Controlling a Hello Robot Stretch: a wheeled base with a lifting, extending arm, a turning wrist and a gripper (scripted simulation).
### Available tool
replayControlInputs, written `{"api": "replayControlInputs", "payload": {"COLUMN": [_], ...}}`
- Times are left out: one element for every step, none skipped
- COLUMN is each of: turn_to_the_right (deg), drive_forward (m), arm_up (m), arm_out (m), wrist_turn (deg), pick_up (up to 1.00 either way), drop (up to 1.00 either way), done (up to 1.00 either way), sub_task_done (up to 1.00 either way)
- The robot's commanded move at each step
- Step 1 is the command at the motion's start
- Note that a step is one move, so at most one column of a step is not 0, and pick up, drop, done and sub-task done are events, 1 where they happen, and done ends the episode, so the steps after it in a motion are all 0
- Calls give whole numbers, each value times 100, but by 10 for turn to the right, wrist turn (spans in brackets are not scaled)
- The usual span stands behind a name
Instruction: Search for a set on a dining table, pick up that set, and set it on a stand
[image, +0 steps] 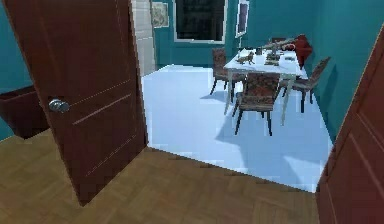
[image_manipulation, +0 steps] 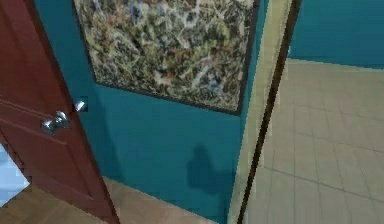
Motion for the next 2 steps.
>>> {"api": "replayControlInputs", "payload": {"turn_to_the_right": [0, 300], "drive_forward": [55, 0], "arm_up": [0, 0], "arm_out": [0, 0], "wrist_turn": [0, 0], "pick_up": [0, 0], "drop": [0, 0], "done": [0, 0], "sub_task_done": [0, 0]}}
